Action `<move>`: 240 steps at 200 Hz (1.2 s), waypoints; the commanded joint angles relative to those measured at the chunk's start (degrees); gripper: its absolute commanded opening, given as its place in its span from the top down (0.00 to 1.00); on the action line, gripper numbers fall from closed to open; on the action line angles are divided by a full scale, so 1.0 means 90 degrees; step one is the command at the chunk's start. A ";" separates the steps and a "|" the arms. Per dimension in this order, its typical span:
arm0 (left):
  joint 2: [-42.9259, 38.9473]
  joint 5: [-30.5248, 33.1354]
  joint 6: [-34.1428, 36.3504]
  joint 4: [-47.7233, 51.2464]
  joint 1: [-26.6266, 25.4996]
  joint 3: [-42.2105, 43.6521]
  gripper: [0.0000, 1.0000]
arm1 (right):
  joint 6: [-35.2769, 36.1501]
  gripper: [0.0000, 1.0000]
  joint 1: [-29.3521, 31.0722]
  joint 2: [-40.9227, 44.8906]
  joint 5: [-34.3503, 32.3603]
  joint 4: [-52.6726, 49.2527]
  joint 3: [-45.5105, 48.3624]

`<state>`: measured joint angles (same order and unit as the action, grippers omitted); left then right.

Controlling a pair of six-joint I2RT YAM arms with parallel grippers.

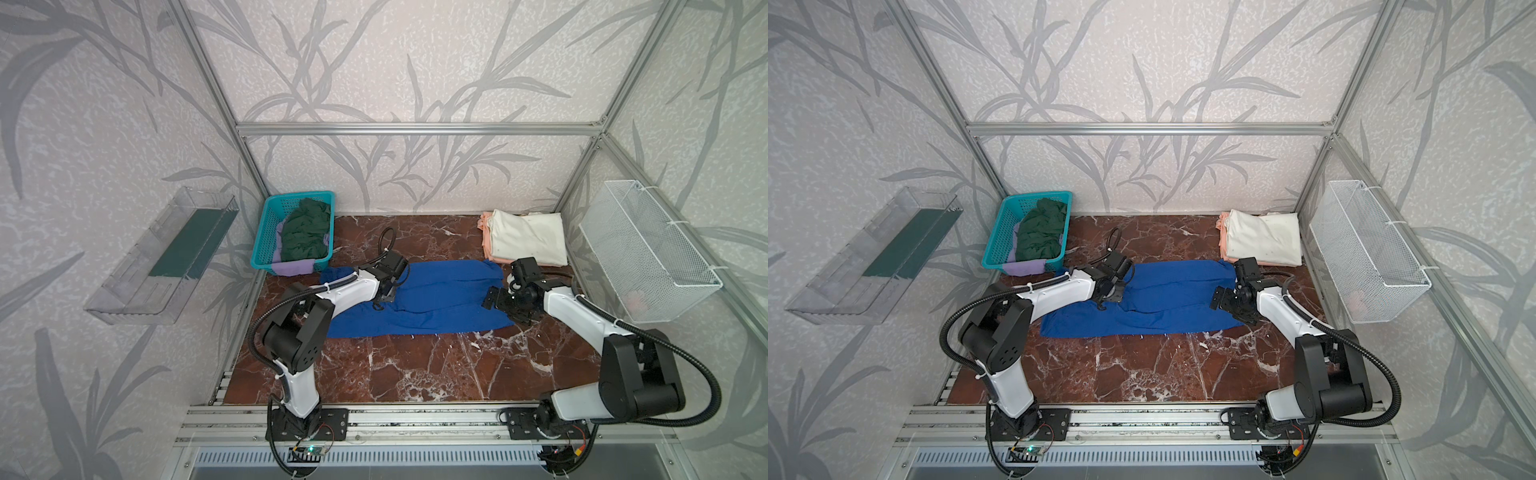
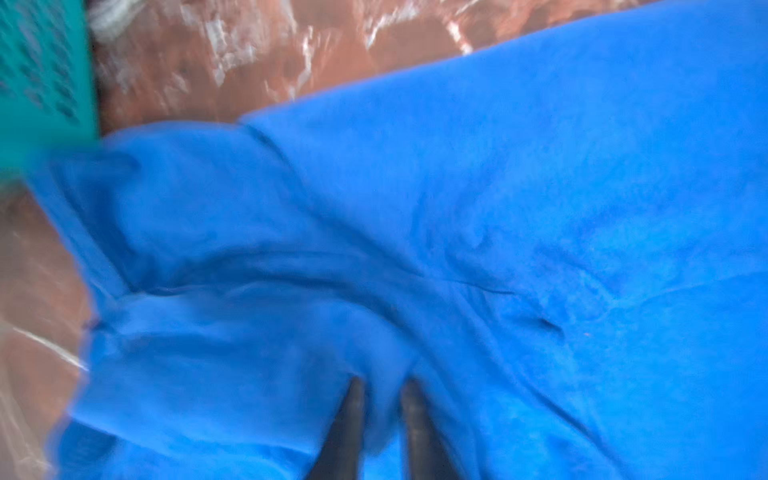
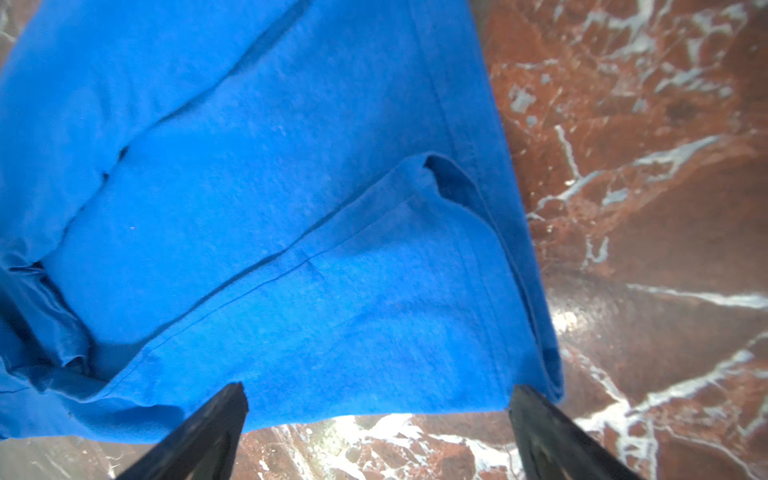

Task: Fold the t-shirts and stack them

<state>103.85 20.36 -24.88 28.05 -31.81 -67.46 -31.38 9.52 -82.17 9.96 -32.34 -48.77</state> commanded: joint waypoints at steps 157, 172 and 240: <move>-0.1084 -0.0545 -0.1219 -0.1462 0.0605 0.1929 0.22 | 0.0625 0.01 0.1713 -0.3121 -0.1530 -0.0834 -0.2896; -0.0699 -0.0718 -0.1191 -0.1427 0.0644 0.1596 0.22 | 0.0616 0.01 0.1710 -0.3210 -0.1571 -0.0890 -0.2875; 0.1111 -0.1272 -0.0611 -0.1258 0.1026 -0.0496 0.22 | 0.0396 0.01 0.1501 -0.2977 -0.1348 -0.0955 -0.2300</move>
<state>109.14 12.01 -32.95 15.92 -24.01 -65.78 -26.57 23.81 -110.15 -2.92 -37.78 -72.20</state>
